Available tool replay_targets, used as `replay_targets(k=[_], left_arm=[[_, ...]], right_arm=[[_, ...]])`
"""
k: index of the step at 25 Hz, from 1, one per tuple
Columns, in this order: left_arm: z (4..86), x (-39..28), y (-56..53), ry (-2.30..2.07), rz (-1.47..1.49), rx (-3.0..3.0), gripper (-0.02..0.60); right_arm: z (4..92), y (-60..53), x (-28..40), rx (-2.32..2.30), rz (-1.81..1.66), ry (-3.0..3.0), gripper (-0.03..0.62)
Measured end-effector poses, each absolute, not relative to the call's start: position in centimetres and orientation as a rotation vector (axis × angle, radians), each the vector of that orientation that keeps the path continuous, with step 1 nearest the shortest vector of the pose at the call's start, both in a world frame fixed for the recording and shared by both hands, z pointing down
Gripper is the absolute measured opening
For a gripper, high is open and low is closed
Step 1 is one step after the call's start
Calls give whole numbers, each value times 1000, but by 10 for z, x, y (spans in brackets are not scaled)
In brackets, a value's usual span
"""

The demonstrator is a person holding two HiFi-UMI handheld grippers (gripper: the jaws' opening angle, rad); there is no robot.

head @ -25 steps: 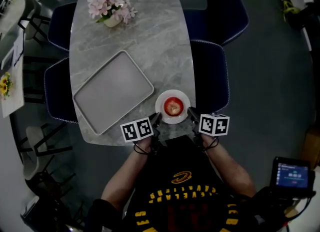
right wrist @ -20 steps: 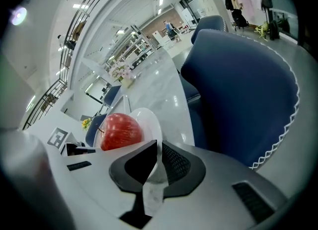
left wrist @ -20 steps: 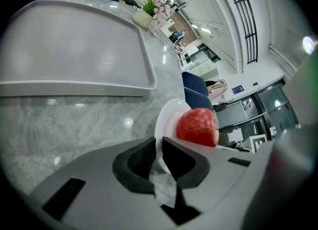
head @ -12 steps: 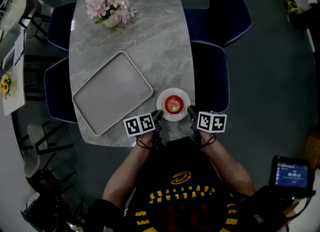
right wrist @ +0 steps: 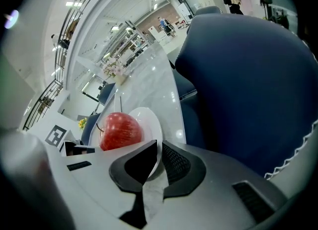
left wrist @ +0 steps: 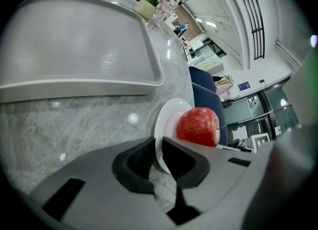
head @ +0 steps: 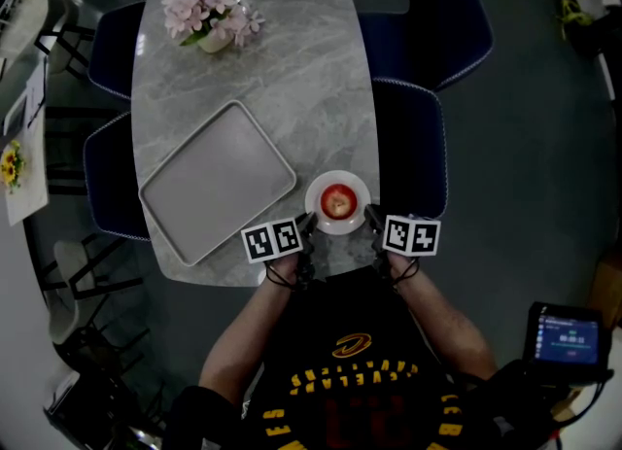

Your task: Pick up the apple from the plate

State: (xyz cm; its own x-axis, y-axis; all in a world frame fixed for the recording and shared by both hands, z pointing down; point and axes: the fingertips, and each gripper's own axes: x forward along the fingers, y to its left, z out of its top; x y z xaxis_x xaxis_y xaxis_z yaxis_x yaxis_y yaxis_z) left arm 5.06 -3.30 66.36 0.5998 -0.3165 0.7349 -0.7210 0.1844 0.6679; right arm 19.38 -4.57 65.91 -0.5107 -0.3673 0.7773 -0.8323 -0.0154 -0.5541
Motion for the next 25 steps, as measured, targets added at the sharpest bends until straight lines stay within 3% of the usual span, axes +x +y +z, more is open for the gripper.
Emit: replay_targets(k=[25], left_arm=[[660,41,-37,-1088,493,1501,51]], right_arm=[[657,-52,200,1287,1339,-1903,41]])
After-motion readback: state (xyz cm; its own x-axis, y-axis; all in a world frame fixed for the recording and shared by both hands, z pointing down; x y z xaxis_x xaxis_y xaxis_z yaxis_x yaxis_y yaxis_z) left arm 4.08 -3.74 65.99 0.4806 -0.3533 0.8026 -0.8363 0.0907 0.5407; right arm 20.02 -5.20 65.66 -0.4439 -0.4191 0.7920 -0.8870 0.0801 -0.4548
